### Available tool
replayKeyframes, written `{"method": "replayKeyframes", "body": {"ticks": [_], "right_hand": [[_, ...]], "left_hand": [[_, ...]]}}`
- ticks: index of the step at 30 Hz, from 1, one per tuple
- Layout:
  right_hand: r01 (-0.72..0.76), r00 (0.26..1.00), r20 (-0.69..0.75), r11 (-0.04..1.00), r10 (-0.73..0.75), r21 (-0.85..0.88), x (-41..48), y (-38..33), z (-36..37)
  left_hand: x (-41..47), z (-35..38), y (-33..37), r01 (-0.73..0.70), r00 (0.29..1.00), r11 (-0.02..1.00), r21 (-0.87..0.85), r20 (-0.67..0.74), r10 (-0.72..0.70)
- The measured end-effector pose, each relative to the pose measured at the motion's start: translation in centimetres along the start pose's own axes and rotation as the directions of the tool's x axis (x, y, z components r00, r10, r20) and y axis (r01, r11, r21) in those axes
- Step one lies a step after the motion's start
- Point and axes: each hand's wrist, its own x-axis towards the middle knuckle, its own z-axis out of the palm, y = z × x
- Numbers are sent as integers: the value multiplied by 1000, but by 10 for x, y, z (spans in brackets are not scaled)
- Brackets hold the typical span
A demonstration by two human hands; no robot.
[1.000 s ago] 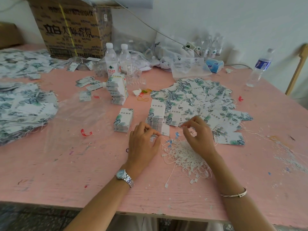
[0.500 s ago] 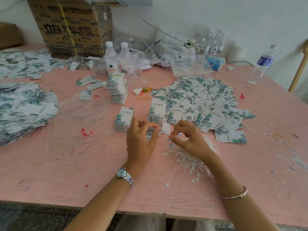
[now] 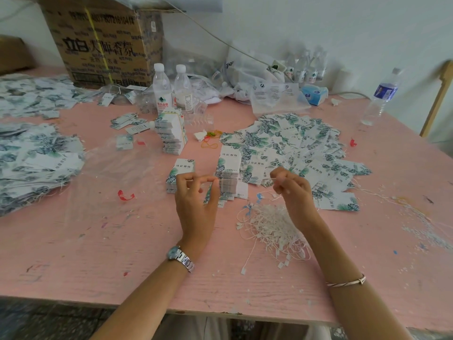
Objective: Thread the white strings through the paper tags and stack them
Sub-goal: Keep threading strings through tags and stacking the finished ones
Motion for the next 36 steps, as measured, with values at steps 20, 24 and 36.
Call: {"method": "replayKeyframes", "body": {"ticks": [20, 24, 36], "right_hand": [[-24, 936, -274, 818, 220, 574, 12, 7, -22], [-136, 963, -122, 820, 242, 557, 10, 9, -19], [-335, 868, 398, 942, 298, 26, -5, 5, 2]], "left_hand": [[-13, 8, 4, -88, 796, 937, -337, 542, 269], [-13, 7, 6, -118, 776, 942, -314, 563, 285], [-10, 6, 6, -170, 841, 964, -204, 480, 250]]}}
